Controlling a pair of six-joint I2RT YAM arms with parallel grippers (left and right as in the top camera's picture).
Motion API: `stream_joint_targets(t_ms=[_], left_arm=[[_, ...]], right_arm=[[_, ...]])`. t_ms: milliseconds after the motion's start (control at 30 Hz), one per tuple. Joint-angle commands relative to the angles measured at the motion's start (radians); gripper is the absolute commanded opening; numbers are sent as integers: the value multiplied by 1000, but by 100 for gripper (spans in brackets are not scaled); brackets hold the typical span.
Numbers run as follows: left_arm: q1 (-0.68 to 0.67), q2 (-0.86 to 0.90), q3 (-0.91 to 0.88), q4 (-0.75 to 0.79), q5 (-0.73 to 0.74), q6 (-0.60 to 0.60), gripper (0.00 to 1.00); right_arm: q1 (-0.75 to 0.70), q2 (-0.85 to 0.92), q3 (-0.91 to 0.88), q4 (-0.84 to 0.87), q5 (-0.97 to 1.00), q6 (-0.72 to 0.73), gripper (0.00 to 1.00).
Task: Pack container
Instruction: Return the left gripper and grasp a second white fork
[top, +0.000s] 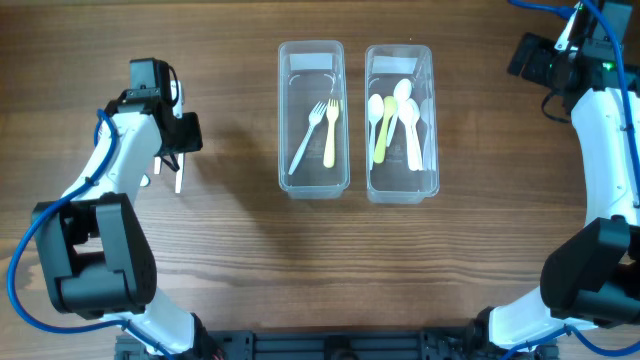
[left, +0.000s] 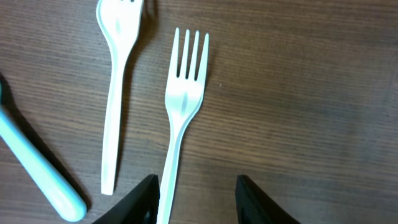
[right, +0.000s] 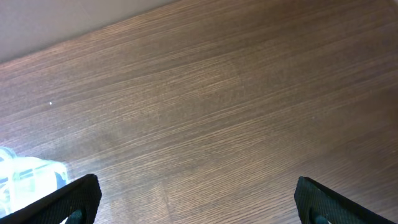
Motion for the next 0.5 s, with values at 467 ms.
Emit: stream_joint_targets(t_ms=[467], left_arm=[[68, 153, -43, 129, 16, 27, 41]], right_arm=[[2, -13, 18, 5, 17, 0, 100]])
